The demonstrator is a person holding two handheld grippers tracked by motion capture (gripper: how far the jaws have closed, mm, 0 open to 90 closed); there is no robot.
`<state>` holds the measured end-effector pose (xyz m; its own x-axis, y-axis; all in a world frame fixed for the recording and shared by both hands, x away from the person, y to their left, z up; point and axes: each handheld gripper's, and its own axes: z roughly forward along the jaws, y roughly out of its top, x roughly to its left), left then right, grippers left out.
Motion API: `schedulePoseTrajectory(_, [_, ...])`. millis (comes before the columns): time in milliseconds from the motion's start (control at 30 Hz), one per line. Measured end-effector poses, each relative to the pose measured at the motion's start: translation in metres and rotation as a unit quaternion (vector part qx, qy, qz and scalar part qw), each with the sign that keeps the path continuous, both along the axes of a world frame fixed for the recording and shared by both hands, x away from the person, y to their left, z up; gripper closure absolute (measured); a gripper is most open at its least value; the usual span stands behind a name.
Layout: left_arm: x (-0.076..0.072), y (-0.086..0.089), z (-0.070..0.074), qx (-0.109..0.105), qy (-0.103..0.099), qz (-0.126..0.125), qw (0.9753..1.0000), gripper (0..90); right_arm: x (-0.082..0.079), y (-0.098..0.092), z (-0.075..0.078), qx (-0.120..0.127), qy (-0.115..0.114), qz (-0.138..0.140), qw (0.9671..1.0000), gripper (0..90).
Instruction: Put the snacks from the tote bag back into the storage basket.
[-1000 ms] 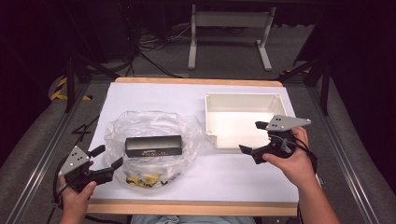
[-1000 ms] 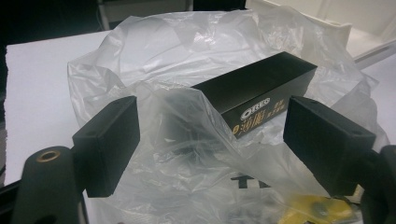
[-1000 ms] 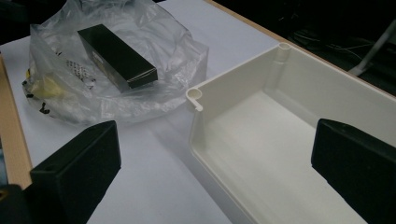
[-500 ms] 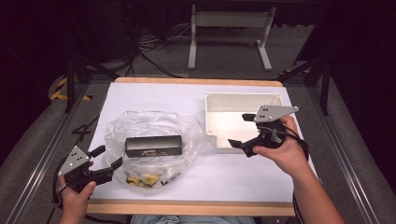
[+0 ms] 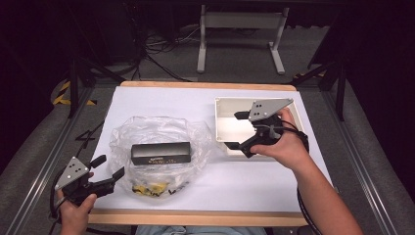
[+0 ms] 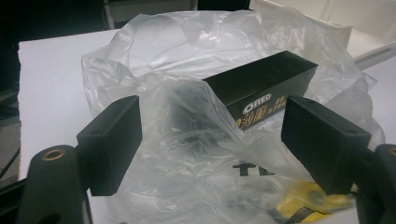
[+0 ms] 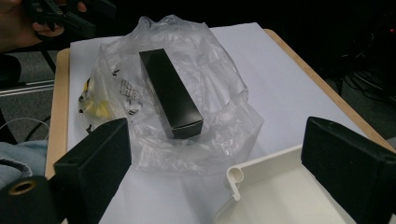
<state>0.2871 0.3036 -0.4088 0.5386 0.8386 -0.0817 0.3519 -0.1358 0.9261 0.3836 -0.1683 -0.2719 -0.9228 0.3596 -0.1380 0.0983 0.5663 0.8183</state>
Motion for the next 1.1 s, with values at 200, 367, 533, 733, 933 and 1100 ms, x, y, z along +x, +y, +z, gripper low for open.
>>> schedulePoseTrajectory(200, [0.0,0.0,0.0,0.001,0.0,0.001,1.0,21.5,0.009,0.014,0.003,-0.007,-0.008,0.003,0.9999,13.1])
schedulePoseTrajectory(367, [0.001,0.001,0.001,-0.001,-0.003,0.004,1.0,21.5,0.018,0.028,0.005,-0.044,-0.01,0.019,0.9988,20.2])
schedulePoseTrajectory(533, [0.002,0.0,0.0,-0.001,-0.003,0.003,1.0,21.4,0.023,0.042,0.004,-0.046,-0.012,0.036,0.9982,26.2])
schedulePoseTrajectory(733, [0.003,0.001,0.0,-0.003,-0.005,0.004,1.0,20.9,0.028,0.062,-0.001,-0.052,-0.019,0.071,0.9959,27.9])
schedulePoseTrajectory(933, [0.004,0.001,0.001,-0.01,-0.004,0.005,0.9999,20.7,0.031,0.078,-0.008,-0.029,0.005,0.095,0.995,29.1])
schedulePoseTrajectory(1100, [0.005,0.0,0.001,-0.011,-0.005,0.002,0.9999,20.7,0.035,0.092,-0.017,-0.029,0.002,0.097,0.9948,30.5])
